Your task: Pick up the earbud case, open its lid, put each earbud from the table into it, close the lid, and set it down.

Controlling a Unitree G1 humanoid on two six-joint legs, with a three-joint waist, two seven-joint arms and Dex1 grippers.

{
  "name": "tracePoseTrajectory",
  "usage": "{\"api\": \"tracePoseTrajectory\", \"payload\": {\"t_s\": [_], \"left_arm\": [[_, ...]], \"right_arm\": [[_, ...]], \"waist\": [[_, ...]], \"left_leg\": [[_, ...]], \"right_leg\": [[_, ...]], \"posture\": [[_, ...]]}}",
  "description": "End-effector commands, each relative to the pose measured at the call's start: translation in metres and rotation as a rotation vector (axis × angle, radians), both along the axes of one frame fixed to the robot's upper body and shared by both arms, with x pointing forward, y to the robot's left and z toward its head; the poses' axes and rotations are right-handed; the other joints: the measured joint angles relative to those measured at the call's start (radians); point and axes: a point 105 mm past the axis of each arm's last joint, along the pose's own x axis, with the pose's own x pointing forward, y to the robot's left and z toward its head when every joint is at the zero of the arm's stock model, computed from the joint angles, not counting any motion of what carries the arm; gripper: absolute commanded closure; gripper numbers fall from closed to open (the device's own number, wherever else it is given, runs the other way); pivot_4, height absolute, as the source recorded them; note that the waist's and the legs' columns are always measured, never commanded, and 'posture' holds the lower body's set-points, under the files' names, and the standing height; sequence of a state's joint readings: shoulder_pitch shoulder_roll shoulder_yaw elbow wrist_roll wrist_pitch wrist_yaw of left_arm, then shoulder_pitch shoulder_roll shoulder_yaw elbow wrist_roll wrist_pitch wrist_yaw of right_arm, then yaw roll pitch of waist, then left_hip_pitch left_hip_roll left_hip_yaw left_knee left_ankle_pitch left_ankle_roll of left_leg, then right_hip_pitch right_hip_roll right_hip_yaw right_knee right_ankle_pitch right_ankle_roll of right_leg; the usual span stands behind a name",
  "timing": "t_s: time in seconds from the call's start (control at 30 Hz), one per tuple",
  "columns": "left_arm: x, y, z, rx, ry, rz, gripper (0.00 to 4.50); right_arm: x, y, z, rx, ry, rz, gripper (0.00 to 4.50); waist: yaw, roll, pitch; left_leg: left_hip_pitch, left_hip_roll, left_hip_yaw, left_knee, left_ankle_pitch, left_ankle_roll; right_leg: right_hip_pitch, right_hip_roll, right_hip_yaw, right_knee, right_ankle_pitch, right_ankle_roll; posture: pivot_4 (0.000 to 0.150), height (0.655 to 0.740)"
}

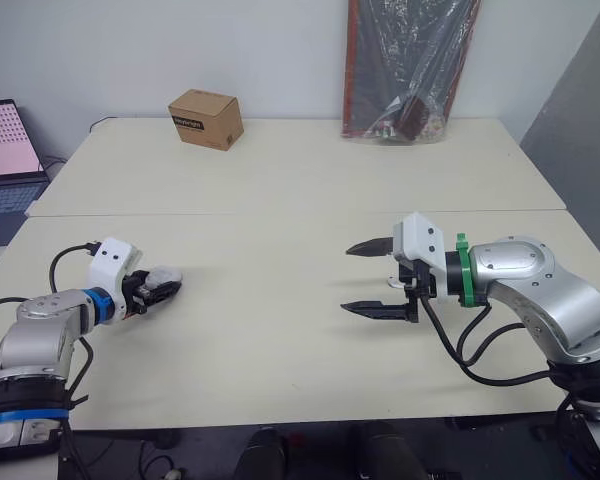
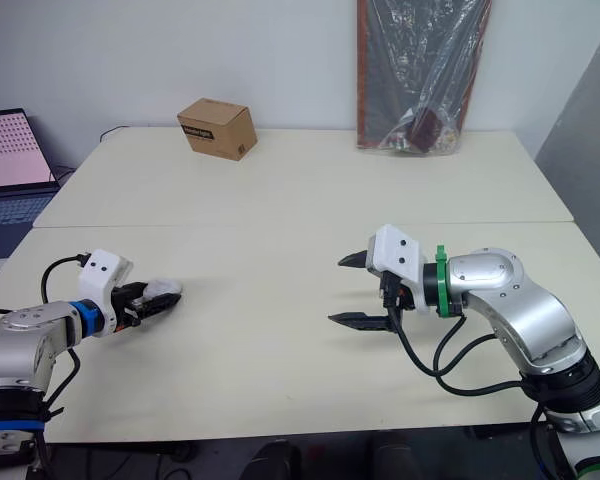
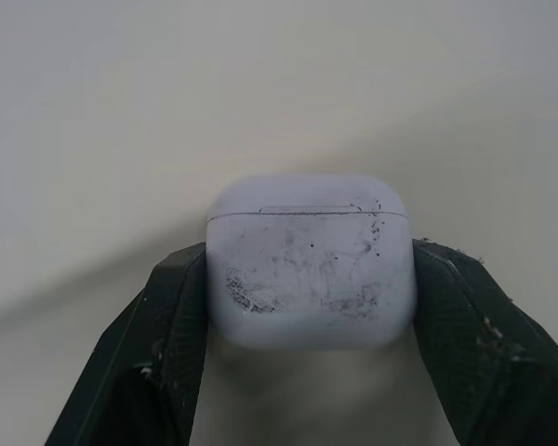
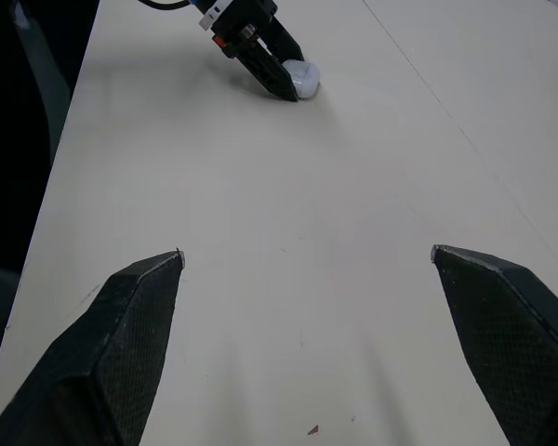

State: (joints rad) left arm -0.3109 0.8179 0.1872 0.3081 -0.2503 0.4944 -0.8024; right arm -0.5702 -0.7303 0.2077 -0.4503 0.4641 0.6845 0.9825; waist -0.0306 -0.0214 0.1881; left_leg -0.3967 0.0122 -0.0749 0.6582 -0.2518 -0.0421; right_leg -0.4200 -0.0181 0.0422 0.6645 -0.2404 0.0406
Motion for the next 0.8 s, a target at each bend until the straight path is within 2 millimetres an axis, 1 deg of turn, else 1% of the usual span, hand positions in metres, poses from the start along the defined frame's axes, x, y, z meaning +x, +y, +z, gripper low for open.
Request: {"api": "tracePoseTrajectory", "payload": {"t_s": [0.03,0.17,0.3,0.33,0.4,0.43,0.5,0.57,0.8], "left_arm": [[0.004,-0.031,0.022,0.02,-0.089,-0.162,1.73],[0.009,-0.069,0.046,0.033,-0.194,-0.337,1.73],[0.011,-0.084,0.054,0.04,-0.228,-0.396,1.73],[0.013,-0.097,0.061,0.053,-0.27,-0.448,1.73],[0.017,-0.13,0.08,0.106,-0.41,-0.581,1.73],[0.018,-0.14,0.085,0.129,-0.459,-0.617,1.73],[0.019,-0.151,0.089,0.156,-0.508,-0.669,1.73],[0.017,-0.162,0.092,0.163,-0.546,-0.724,1.73],[0.001,-0.192,0.104,0.142,-0.64,-0.867,1.73]], "right_arm": [[0.005,-0.007,0.021,0.045,-0.009,-0.019,0.0],[0.016,-0.011,0.032,0.137,0.107,-0.085,0.0],[0.017,-0.012,0.036,0.173,0.177,-0.102,0.0],[0.017,-0.013,0.037,0.193,0.24,-0.112,0.0],[0.02,-0.011,0.033,0.235,0.48,-0.162,0.0],[0.021,-0.009,0.031,0.245,0.55,-0.176,0.0],[0.028,-0.006,0.023,0.249,0.614,-0.242,0.0],[0.03,-0.002,0.019,0.281,0.681,-0.274,0.0],[0.033,0.01,0.018,0.365,0.785,-0.3,0.0]], "waist": [[0.002,0.0,0.0],[0.002,0.0,0.0],[0.001,0.0,0.0],[0.0,0.0,0.0],[0.001,0.0,0.0],[0.002,0.0,0.0],[0.002,0.0,0.0],[-0.002,0.0,0.0],[-0.002,0.0,0.0]], "left_leg": [[0.0,0.0,0.0,0.0,0.0,0.0],[-0.002,0.0,-0.001,0.001,0.0,0.0],[-0.002,0.0,-0.001,0.001,0.0,0.0],[-0.001,0.0,-0.001,0.001,0.0,0.0],[-0.002,0.0,-0.001,0.001,0.0,0.0],[-0.002,0.0,-0.001,0.002,0.0,0.0],[-0.002,0.0,-0.001,0.002,0.0,0.0],[-0.002,0.0,-0.001,0.002,0.0,0.0],[-0.003,0.0,-0.001,0.001,0.0,0.0]], "right_leg": [[0.0,0.0,0.0,0.0,0.0,0.0],[0.0,0.0,-0.001,0.0,0.0,0.0],[0.0,0.0,0.0,0.0,0.0,0.0],[0.0,0.0,0.0,0.0,0.0,0.0],[0.0,0.0,0.0,0.0,0.0,0.0],[0.0,0.0,0.0,0.0,0.001,-0.001],[0.0,0.0,0.0,0.0,0.002,-0.002],[0.0,0.0,0.0,0.0,0.002,-0.002],[-0.002,0.0,0.0,0.002,0.002,-0.001]], "posture": [[0.15,0.74],[0.15,0.74],[0.15,0.74],[0.15,0.74],[0.15,0.74],[0.15,0.74],[0.15,0.74],[0.15,0.74],[0.15,0.74]]}}
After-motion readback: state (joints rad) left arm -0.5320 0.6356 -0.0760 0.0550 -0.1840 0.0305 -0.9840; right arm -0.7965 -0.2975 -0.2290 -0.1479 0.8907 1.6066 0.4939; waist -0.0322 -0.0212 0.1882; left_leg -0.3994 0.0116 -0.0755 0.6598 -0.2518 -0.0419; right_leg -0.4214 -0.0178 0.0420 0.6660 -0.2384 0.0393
